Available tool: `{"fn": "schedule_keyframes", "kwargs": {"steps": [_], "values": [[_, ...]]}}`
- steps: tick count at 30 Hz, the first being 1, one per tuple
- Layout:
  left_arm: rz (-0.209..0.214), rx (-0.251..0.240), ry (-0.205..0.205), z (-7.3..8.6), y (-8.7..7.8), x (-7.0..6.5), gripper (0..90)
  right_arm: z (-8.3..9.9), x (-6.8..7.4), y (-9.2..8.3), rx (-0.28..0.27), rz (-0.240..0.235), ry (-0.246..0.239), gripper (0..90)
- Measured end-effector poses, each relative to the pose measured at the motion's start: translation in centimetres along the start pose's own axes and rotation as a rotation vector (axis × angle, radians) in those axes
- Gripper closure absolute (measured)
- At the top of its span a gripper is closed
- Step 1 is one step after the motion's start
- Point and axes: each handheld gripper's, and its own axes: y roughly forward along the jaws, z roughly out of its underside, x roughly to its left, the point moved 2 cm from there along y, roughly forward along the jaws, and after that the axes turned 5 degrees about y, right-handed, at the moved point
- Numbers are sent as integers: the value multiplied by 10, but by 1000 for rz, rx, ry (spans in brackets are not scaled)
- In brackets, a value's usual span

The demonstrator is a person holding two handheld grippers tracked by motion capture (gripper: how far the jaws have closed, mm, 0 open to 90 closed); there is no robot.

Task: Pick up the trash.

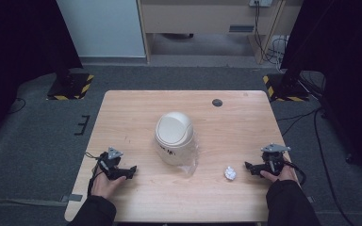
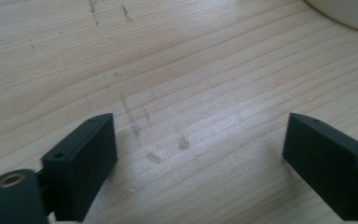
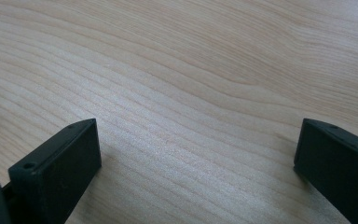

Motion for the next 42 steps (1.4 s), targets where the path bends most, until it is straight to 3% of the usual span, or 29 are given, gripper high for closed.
{"fn": "schedule_keyframes", "kwargs": {"steps": [4,17,25,26,27,29,38,42], "values": [[12,-36,-14,-5,-7,1,129,0,0,0,0,3,-3,7],[-1,-269,-72,-23,-35,4,151,0,0,0,3,1,-6,7],[15,-405,-106,-35,-51,5,150,0,0,0,3,2,-8,7],[15,-405,-106,-35,-51,5,150,0,0,0,3,2,-8,7],[26,-440,-123,-37,-55,4,150,0,0,0,2,3,-7,7],[35,-465,-137,-40,-59,2,150,0,0,0,2,2,-8,7],[65,-565,-107,-57,-77,-17,150,0,0,0,2,3,-8,7],[80,-581,-93,-61,-81,-23,153,0,0,0,2,3,-8,7]]}}
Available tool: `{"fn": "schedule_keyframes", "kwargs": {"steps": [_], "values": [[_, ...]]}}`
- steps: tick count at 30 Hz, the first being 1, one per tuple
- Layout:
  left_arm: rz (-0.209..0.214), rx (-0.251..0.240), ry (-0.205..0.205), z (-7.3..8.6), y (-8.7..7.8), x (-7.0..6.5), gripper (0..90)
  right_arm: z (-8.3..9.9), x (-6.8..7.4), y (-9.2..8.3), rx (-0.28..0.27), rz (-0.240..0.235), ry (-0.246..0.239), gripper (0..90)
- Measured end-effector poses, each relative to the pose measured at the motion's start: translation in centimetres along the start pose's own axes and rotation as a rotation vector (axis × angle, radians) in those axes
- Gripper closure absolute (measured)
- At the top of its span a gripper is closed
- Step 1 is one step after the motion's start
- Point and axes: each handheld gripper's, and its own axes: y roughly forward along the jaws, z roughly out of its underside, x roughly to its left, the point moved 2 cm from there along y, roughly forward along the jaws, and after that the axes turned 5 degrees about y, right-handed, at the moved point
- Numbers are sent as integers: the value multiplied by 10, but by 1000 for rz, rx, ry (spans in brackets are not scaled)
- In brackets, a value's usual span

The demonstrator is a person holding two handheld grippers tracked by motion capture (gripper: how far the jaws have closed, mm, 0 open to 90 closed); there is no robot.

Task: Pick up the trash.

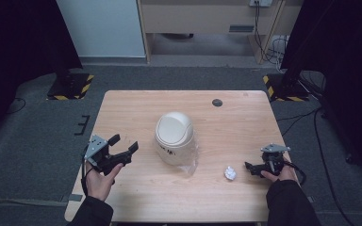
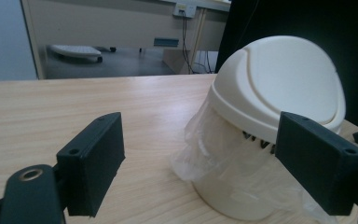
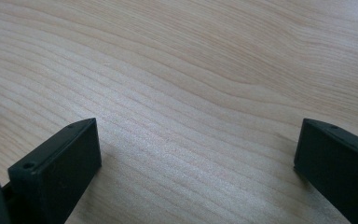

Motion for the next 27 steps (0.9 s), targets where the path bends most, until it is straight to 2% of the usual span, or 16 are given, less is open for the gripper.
{"fn": "schedule_keyframes", "kwargs": {"steps": [7,10,16,19,27], "values": [[41,-43,-9,-14,-1,-12,157,0,0,0,0,1,0,7],[57,-49,6,-19,2,-17,157,0,0,0,0,2,0,6],[86,-55,5,-25,8,-24,157,0,0,0,0,3,0,6],[102,-54,14,-30,16,-28,158,0,1,0,0,4,2,5],[107,-50,23,-39,34,-32,157,0,1,0,0,6,2,5]]}}
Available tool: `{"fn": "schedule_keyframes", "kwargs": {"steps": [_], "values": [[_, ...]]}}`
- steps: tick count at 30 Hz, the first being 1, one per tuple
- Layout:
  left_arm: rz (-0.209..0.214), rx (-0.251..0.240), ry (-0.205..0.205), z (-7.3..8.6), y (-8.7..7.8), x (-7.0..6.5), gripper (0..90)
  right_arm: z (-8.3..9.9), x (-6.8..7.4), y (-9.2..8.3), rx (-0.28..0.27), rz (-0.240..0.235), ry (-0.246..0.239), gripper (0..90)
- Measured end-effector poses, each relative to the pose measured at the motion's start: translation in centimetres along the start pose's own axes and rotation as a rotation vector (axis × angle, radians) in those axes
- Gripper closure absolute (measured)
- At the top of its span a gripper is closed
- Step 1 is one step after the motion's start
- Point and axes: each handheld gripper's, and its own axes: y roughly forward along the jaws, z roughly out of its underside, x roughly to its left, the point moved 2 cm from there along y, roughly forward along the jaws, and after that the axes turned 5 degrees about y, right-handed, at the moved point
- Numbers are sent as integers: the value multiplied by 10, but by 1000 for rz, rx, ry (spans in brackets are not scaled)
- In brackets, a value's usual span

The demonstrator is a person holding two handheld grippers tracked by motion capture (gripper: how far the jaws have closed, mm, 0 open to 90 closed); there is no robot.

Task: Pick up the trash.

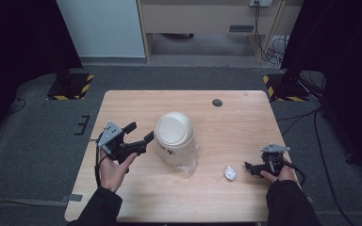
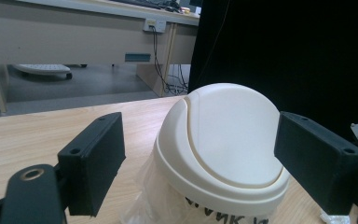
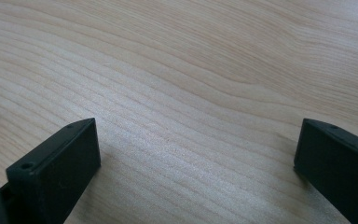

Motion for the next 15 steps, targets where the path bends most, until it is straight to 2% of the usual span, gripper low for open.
{"fn": "schedule_keyframes", "kwargs": {"steps": [9,15], "values": [[-13,43,22,1,19,1,156,0,0,0,0,0,0,5],[-4,68,29,4,33,0,148,0,0,0,0,0,1,5]]}}
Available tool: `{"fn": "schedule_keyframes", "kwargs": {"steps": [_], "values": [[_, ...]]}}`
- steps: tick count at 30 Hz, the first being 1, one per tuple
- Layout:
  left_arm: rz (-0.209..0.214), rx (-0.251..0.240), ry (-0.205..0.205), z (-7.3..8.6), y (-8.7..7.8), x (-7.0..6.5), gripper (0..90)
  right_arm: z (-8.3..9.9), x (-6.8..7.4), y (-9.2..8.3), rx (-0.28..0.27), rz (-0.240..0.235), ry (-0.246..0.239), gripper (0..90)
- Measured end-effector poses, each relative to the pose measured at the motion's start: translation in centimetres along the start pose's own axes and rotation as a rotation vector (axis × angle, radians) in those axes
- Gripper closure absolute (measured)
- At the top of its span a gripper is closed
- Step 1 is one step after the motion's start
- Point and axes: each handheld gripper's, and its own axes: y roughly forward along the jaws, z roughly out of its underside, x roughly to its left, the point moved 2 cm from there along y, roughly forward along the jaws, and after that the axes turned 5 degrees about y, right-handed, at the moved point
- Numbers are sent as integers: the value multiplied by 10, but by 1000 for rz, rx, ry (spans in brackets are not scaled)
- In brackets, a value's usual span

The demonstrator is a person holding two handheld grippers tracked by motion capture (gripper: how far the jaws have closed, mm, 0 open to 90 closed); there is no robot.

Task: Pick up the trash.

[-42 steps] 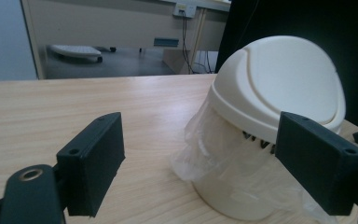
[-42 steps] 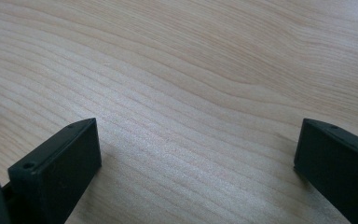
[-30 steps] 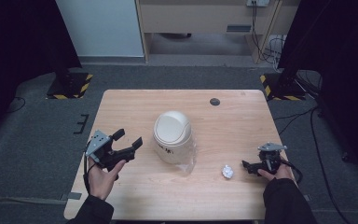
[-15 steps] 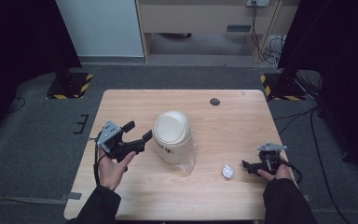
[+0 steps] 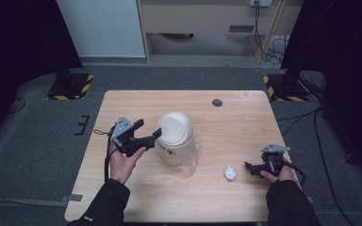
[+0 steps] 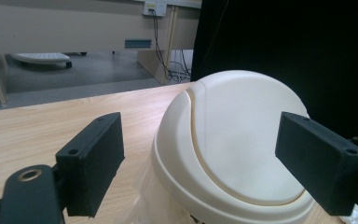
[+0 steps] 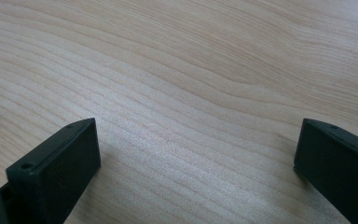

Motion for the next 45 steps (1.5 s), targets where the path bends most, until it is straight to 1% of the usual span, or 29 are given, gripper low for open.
{"fn": "schedule_keyframes", "kwargs": {"steps": [2,4,7,13,14,17,19,21,29,31,33,41,45], "values": [[3,7,5,1,2,0,141,0,0,0,0,0,-1,5],[3,29,18,3,8,-1,140,0,0,0,0,0,-2,5],[1,51,24,6,12,-1,140,0,0,0,0,0,-1,5],[1,78,35,9,17,-3,140,0,0,0,0,0,0,5],[-6,88,42,10,19,-4,139,0,0,0,0,0,-1,5],[-9,104,47,12,22,-4,139,0,0,0,0,0,-2,5],[-5,114,49,13,24,-5,139,0,0,0,0,0,-1,5],[-6,125,59,14,26,-6,139,0,0,0,0,0,-2,5],[-11,155,71,16,34,-6,137,0,0,0,0,0,-1,5],[-14,166,82,15,37,-6,137,0,0,0,0,1,-1,5],[-14,162,76,15,39,-6,133,0,0,0,0,1,-1,5],[-26,207,111,14,47,-5,129,0,0,0,0,1,-1,5],[-30,214,109,14,51,-5,129,0,0,0,0,1,-1,5]]}}
